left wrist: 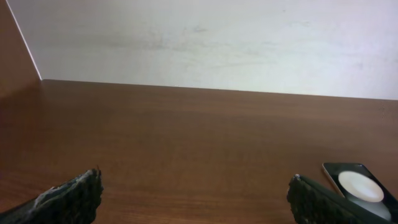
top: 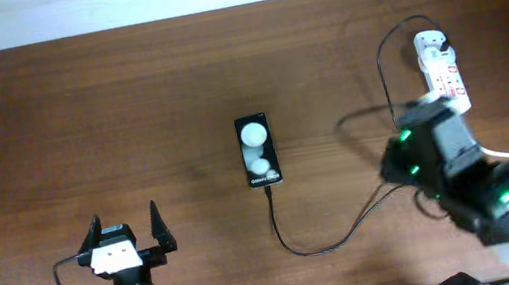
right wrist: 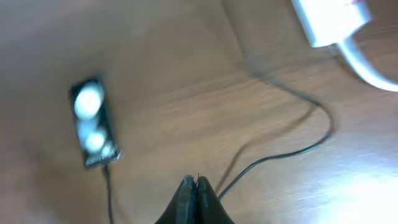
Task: Plug charger to phone and switch on socket
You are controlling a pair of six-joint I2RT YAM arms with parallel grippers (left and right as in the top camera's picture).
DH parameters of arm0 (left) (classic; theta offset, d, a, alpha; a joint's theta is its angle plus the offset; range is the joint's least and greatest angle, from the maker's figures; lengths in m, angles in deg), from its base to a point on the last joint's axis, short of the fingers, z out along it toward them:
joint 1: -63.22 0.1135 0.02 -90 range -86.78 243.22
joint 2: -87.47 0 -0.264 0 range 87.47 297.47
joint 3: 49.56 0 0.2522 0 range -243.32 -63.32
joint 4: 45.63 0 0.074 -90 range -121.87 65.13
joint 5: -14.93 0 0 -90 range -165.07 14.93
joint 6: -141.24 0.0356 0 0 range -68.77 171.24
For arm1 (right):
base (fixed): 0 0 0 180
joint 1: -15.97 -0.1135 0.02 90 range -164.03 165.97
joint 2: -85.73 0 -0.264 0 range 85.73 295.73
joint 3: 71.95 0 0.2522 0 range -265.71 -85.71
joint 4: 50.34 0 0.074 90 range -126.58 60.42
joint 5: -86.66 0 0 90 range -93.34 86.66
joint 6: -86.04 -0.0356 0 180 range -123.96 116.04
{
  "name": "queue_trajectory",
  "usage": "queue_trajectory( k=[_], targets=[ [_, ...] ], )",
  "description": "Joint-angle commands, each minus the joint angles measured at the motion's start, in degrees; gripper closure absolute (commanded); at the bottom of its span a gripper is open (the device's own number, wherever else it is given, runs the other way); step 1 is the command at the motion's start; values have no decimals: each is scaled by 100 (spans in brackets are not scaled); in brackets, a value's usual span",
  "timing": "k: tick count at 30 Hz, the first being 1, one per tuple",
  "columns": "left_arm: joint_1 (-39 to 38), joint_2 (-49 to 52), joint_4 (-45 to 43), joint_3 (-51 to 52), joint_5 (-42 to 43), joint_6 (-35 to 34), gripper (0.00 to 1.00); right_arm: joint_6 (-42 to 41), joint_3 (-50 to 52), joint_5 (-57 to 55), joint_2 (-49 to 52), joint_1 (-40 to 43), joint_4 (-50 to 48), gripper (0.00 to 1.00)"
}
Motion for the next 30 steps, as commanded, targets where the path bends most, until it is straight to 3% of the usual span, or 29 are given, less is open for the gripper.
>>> queue_trajectory(
  k=[1, 3, 5, 9, 11, 20, 30],
  targets=[
    [35, -24, 31, 13, 26, -55, 1, 542, -1016, 693, 758, 1655, 804, 96],
    [35, -24, 31, 13, 26, -55, 1, 820, -1932, 1246, 1808, 2809, 1279, 96],
    [35, -24, 31, 13, 26, -55, 1, 820, -2809, 1314, 2826, 3462, 1639, 96],
    [35, -24, 31, 13, 26, -55, 1, 817, -4905, 1338, 4868, 4181, 2184, 96],
    [35, -24, 31, 13, 26, -55, 1, 815, -5425, 1423, 5571, 4341, 2026, 96],
    [35, -24, 31, 13, 26, -55, 1, 957, -5519, 1696, 7152, 4363, 422, 96],
    [35, -24, 31, 13, 26, -55, 1, 1056, -5517, 1821, 7683, 4256, 76, 96]
  ],
)
